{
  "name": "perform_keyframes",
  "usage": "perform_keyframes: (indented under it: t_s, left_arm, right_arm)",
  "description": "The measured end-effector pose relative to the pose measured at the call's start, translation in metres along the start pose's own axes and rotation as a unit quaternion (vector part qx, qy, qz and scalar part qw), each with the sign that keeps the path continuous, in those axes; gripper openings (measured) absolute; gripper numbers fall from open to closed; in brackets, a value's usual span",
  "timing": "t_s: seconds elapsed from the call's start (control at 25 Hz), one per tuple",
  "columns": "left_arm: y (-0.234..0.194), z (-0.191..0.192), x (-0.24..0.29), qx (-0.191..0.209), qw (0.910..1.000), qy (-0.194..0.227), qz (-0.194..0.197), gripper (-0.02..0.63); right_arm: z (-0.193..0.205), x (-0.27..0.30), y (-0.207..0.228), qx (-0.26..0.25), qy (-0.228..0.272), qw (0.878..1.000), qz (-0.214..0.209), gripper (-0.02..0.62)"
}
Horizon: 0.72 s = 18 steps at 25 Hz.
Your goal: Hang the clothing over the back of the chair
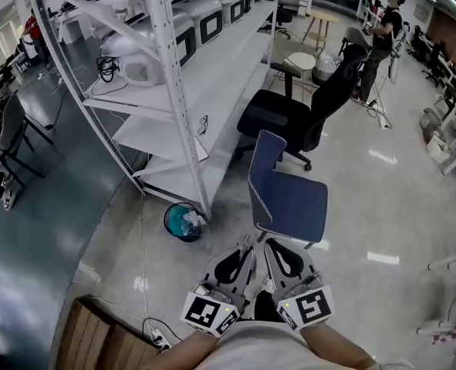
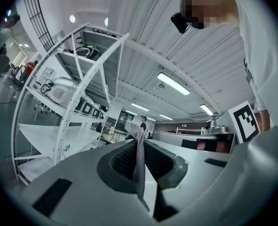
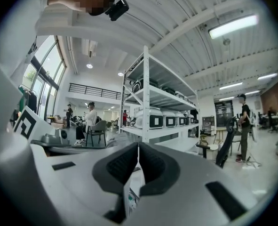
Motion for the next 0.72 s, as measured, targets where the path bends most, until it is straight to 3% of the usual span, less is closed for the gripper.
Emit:
perform_keyframes:
  t_s: [0.48, 0.72]
  left_arm:
    - [-0.017, -0.004, 0.081, 0.02, 0.9989, 0.015, -0.04, 0.032]
    - [-0.01, 0.002, 0.13, 0.021, 0.9991, 0.014, -0.033, 0.032]
  right_arm:
    - [0.002, 0.038, 0.091, 0.007, 0.007, 1.0, -0.016, 0.018]
    - [0.003, 0.051, 0.141, 0.012, 0.015, 1.0, -0.016, 0.018]
Point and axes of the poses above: the fingertips, and each gripper's own axes: x forward along the fingers, y to its right, z out of its underside, the point moved 6 cm from there along -x, backward along the fingers, and after that the axes turned 4 degrees about y, right-handed, at the moved point
